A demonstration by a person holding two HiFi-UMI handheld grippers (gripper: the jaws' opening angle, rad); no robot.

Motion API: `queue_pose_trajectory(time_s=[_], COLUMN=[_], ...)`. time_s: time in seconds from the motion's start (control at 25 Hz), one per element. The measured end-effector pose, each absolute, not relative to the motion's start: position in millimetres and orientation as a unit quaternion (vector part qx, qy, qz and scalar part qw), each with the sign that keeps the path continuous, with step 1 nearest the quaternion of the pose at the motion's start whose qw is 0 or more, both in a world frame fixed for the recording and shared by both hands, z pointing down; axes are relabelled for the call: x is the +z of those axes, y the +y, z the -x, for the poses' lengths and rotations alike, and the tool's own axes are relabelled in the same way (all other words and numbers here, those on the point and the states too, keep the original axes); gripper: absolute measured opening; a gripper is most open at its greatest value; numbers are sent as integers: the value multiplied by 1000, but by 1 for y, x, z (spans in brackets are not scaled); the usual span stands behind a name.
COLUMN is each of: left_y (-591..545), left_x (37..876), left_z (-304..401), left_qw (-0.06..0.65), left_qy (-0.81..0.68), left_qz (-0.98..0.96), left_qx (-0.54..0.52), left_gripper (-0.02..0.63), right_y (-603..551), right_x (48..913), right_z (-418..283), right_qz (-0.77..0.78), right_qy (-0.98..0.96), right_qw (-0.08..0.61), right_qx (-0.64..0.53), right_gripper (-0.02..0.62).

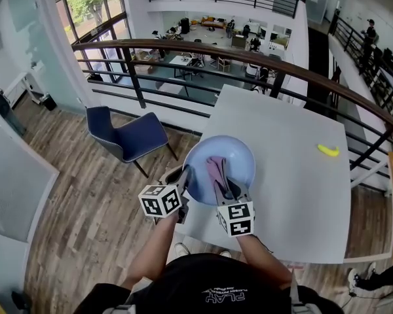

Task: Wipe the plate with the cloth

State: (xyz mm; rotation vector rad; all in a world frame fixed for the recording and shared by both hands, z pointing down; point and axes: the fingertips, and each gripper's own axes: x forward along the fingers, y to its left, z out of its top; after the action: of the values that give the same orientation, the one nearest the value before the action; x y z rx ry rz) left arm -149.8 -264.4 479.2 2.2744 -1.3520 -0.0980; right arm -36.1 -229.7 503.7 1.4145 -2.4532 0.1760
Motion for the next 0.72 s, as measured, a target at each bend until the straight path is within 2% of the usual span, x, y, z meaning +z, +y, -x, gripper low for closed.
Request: queue_pose_trajectory(time_s=[0.72], left_y=[-264], left_x=[482], left_z=[148], left_qw=[249], left_qy=[-497], left_qz=[-830], left_qx=[-43], left_gripper=[37], right_y=[-250], right_x=[515], right_z=[-43], right_qz=[-574], right_qy=[-799], right_qw=[162], right_qx=[69], right_gripper=[103])
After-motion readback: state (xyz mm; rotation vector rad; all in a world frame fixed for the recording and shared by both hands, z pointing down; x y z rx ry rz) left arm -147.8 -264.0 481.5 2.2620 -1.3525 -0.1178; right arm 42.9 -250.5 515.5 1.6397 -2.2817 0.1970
